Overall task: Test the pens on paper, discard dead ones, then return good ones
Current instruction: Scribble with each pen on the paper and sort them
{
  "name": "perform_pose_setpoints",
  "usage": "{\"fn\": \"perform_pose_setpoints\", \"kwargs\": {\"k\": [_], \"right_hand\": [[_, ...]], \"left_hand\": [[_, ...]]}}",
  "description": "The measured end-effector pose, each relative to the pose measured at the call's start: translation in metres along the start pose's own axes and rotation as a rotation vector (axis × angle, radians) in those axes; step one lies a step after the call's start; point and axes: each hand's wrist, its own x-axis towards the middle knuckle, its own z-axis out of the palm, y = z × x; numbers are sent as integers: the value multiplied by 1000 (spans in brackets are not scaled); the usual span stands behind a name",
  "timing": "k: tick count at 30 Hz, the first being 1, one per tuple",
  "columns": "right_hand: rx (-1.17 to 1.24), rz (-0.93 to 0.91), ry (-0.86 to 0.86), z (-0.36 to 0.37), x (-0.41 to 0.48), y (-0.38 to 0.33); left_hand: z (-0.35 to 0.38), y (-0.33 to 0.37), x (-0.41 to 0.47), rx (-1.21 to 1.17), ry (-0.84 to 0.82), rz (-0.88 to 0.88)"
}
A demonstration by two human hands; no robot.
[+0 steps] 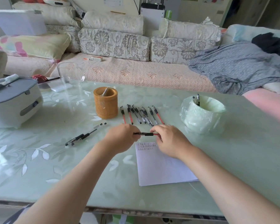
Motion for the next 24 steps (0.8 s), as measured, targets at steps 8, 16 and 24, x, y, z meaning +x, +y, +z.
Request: {"fn": "perform_pose_setpoints", "kwargs": {"k": [8,16,24], "right_hand": [[43,-28,-84,6,5,2],[28,-54,-27,8,0,8],[-32,-13,-47,1,2,17]], "left_hand": [[12,5,12,-169,37,49],[24,8,14,-256,107,115],[27,8,19,-310,114,115]]}}
